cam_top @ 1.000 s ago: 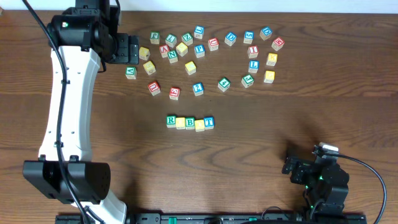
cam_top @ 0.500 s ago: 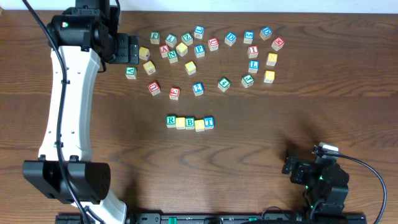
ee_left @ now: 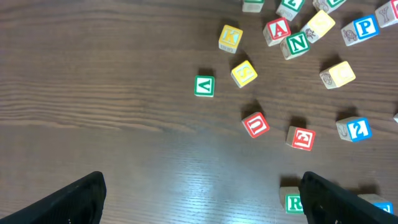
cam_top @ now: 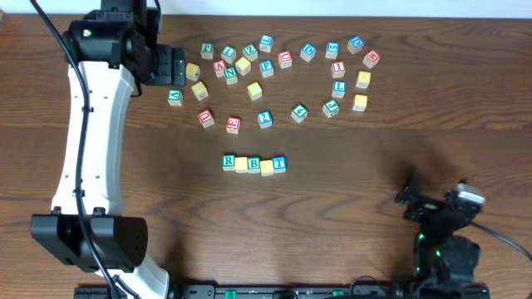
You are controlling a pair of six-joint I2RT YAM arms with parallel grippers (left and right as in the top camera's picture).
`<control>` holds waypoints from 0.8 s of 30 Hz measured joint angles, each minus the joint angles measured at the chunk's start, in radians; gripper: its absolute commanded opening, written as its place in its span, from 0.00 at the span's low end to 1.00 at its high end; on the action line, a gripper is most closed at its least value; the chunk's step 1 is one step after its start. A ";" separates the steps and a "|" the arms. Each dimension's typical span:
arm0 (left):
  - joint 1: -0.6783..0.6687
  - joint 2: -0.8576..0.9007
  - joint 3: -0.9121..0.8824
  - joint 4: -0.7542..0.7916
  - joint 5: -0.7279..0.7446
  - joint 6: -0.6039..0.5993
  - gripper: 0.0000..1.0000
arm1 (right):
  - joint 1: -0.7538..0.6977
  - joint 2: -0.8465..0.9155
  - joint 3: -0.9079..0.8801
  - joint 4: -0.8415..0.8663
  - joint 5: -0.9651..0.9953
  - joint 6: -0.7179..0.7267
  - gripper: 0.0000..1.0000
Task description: Spell out ROBOT
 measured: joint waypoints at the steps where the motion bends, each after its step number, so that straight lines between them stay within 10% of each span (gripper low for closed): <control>1: 0.000 0.000 0.000 -0.002 0.000 0.000 0.98 | 0.000 -0.002 -0.025 0.114 -0.001 0.005 0.99; 24: 0.000 0.000 0.000 -0.001 0.000 0.000 0.98 | 0.000 0.003 -0.076 0.007 -0.005 0.053 0.99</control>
